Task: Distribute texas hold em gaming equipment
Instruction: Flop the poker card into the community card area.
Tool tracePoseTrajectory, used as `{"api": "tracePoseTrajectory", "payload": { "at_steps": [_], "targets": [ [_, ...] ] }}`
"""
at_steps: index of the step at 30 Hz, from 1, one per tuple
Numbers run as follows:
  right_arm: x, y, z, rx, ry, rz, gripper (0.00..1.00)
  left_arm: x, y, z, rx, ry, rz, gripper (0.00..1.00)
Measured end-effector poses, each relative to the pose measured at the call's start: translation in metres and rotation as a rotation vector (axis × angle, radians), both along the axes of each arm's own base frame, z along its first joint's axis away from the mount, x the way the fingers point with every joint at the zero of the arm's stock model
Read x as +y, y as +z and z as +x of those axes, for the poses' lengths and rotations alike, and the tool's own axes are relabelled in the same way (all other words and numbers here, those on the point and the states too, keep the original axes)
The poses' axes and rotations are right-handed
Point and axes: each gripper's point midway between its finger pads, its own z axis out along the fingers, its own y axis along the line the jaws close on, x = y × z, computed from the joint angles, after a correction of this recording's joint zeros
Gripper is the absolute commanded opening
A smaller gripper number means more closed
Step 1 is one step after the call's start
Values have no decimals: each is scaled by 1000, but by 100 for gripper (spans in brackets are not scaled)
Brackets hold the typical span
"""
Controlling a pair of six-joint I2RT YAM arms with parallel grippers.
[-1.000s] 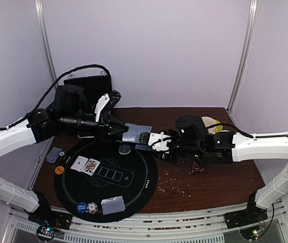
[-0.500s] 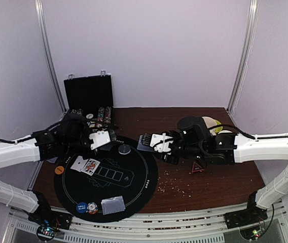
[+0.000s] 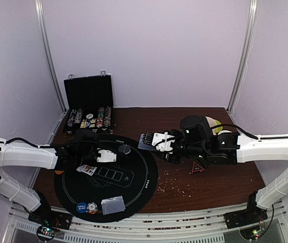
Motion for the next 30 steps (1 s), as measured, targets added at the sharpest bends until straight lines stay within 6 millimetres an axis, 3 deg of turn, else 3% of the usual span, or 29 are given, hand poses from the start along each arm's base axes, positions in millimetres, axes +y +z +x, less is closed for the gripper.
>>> {"api": "tracePoseTrajectory", "payload": {
  "at_steps": [9,20,30],
  "targets": [
    [-1,0,-1,1,0,1,48,19,-63,-45,175,-125,131,0],
    [-2,-3,-1,4,-1,-5,48,20,-71,-71,299,-160,93,0],
    [-5,-1,-2,-1,-4,1,48,10,-74,-69,425,-65,36,0]
  ]
}}
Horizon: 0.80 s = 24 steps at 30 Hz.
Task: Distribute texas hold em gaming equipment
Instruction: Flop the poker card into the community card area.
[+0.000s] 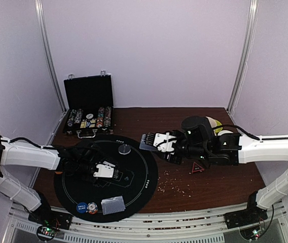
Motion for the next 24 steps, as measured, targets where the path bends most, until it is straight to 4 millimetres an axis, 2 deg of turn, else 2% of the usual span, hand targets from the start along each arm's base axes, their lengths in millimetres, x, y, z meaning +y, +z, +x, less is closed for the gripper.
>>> {"api": "tracePoseTrajectory", "payload": {
  "at_steps": [10,24],
  "targets": [
    [-6,5,-1,-11,-11,8,48,6,-11,-17,126,61,4,0],
    [-9,4,-1,-12,-14,5,48,7,-13,-13,121,98,6,0]
  ]
}}
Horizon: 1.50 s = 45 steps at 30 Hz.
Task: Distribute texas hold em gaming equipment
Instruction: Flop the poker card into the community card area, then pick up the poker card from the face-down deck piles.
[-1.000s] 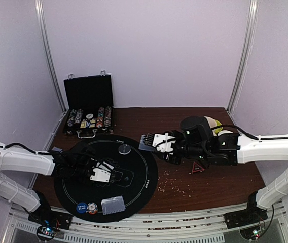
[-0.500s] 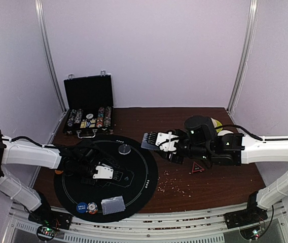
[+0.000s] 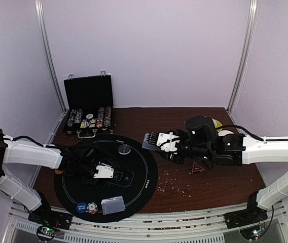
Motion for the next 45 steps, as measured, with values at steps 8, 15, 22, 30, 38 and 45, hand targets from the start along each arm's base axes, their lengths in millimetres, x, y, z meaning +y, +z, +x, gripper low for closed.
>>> {"api": "tracePoseTrajectory", "payload": {
  "at_steps": [8,15,22,30,38,45],
  "targets": [
    [0,1,0,-1,0,1,48,0,1,3,-14,5,2,0],
    [0,0,0,0,0,-1,48,1,0,-1,-5,5,-6,15],
    [0,0,0,0,0,-1,48,3,1,-13,29,-15,-25,37],
    [0,0,0,0,0,-1,48,-8,18,-13,44,-14,-82,39],
    [0,-1,0,1,1,-3,48,-95,213,46,-50,160,-708,98],
    [3,-6,2,8,1,-14,48,-124,289,48,195,287,-1083,98]
  ]
}}
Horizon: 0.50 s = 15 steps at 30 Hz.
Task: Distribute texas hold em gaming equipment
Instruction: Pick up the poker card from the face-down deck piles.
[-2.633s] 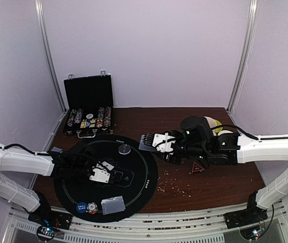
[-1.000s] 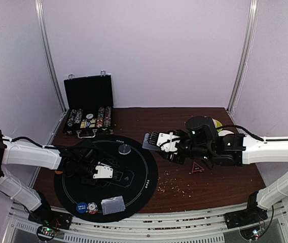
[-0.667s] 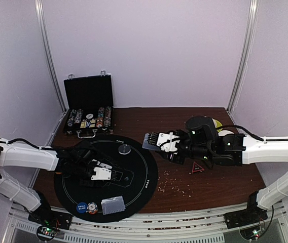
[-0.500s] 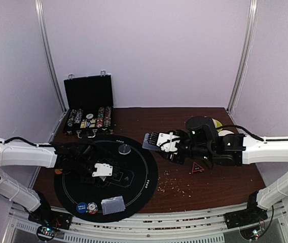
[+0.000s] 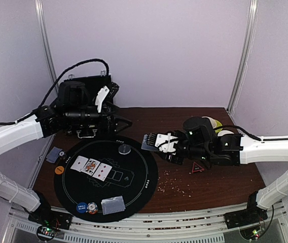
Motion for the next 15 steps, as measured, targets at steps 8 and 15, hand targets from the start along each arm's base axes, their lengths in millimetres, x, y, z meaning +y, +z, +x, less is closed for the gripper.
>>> {"api": "tracePoseTrajectory", "payload": {
  "at_steps": [8,15],
  "targets": [
    [2,-2,-1,8,7,-2,48,-42,-56,-18,322,-107,1,98],
    [3,-4,-2,13,15,-1,48,-55,-80,-23,369,-110,44,88]
  ]
}}
